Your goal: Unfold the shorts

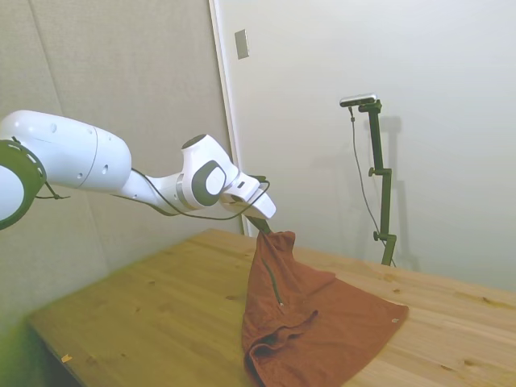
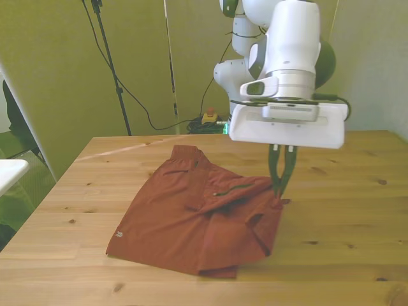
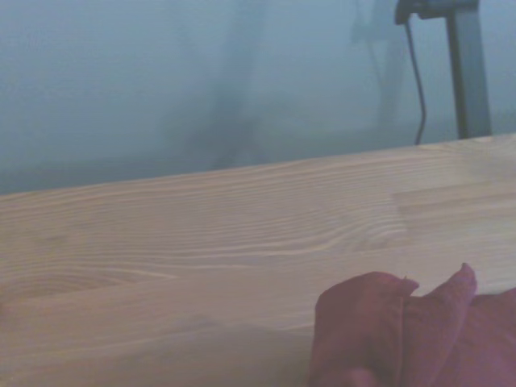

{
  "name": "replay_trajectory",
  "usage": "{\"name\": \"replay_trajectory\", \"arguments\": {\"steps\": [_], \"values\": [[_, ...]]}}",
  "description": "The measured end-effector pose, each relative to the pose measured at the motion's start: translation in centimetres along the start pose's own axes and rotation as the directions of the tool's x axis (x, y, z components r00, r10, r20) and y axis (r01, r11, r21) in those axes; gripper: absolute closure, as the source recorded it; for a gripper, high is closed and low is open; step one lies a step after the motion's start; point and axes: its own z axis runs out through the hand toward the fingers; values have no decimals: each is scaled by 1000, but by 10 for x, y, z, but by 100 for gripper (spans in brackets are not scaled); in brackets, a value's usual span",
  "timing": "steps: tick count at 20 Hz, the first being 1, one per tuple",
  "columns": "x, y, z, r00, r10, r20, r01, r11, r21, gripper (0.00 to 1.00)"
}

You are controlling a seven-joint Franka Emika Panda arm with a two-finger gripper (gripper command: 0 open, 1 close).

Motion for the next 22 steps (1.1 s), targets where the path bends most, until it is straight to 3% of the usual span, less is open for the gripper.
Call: {"name": "replay_trajectory", "arguments": {"steps": [7, 15, 16, 22], "values": [[-74, -16, 33, 982, -164, -94, 167, 986, 26, 100], [-131, -11, 60, 948, -260, -185, 271, 962, 37, 100], [-135, -11, 60, 946, -262, -191, 275, 961, 40, 0], [-147, -16, 58, 948, -255, -191, 269, 962, 50, 0]]}}
